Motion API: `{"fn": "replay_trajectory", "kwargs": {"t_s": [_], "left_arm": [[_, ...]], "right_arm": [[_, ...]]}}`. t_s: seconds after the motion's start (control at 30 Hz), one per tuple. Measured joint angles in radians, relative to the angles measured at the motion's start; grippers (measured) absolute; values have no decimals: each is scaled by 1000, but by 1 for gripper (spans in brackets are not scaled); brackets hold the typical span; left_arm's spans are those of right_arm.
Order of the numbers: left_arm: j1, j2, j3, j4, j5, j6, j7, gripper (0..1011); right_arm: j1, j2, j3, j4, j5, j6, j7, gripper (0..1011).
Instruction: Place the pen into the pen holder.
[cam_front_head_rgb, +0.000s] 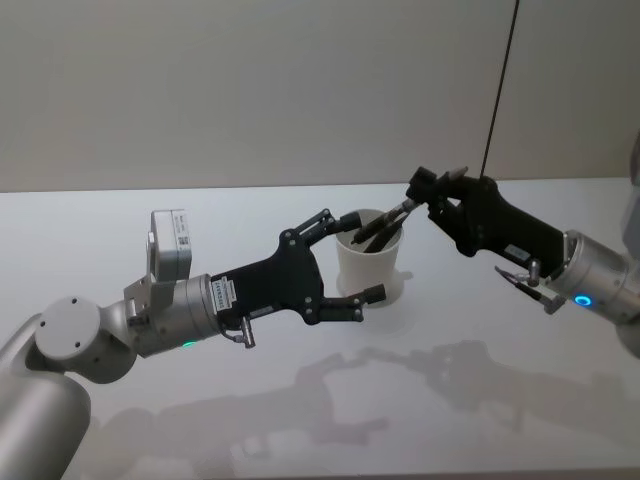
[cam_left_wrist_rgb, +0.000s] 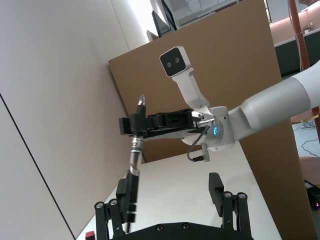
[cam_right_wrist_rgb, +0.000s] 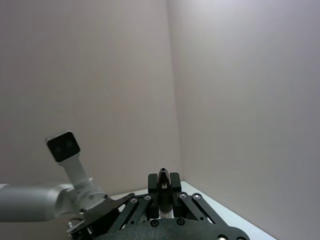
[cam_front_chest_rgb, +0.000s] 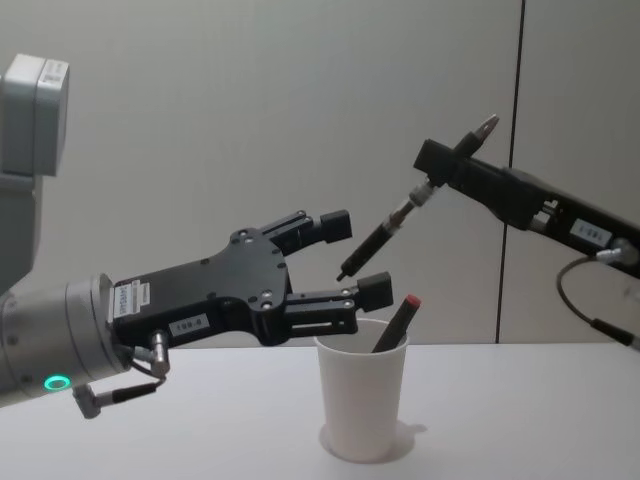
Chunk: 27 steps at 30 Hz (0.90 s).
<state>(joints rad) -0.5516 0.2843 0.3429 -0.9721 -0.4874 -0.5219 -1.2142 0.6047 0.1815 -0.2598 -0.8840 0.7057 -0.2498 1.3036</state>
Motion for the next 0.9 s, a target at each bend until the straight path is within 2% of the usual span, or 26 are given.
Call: {"fn": "replay_trajectory", "kwargs": {"t_s": [0.43,0.73,0.9], "left_arm": [[0,0,0,0,0,0,0,1003],[0,0,0,0,0,0,0,1003],[0,0,0,0,0,0,0,1003]], "right_arm": [[-48,17,2,-99,-60,-53,-209,130],[-89,21,-12,-185,-145,-76,-397,130],[-116,18,-30,-245,-210,-80,-522,130]]}}
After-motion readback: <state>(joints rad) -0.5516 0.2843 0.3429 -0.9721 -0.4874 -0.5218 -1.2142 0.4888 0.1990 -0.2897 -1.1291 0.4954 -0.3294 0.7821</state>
